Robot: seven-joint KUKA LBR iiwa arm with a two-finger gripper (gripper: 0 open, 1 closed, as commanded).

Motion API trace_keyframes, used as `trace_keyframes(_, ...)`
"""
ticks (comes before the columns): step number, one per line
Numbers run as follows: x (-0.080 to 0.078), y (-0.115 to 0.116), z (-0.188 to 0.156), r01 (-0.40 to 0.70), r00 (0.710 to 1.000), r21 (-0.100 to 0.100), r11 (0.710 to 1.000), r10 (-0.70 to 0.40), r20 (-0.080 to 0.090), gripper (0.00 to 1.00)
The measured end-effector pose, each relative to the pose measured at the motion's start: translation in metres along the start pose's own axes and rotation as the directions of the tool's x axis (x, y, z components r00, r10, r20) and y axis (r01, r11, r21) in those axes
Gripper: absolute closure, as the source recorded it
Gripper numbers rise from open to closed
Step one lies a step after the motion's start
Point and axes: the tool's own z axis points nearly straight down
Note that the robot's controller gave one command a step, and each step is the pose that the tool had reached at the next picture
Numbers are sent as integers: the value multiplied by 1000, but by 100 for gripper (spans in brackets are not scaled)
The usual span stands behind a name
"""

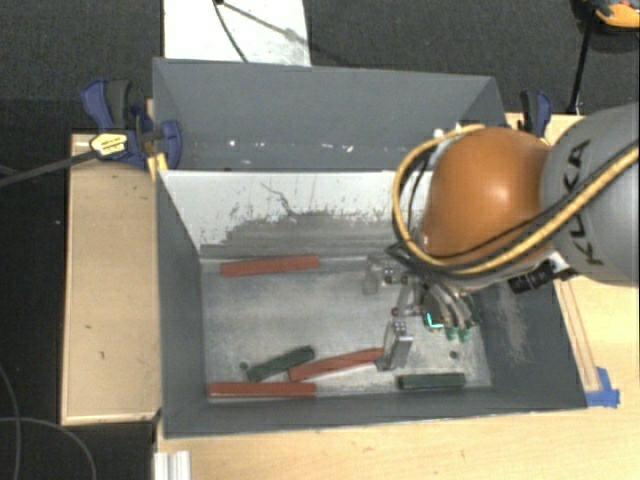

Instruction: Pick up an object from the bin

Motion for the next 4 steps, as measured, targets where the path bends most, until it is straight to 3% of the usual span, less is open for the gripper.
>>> trace_keyframes(1,-2,0,-4,-2,1000,-1,1000,2,8,0)
trace_keyframes(2,-12,16,27,108,994,1,994,-108,11,0)
trace_keyframes(3,-8,15,91,324,946,3,946,-324,13,0)
trace_keyframes(4,-7,13,105,373,928,3,928,-373,9,0)
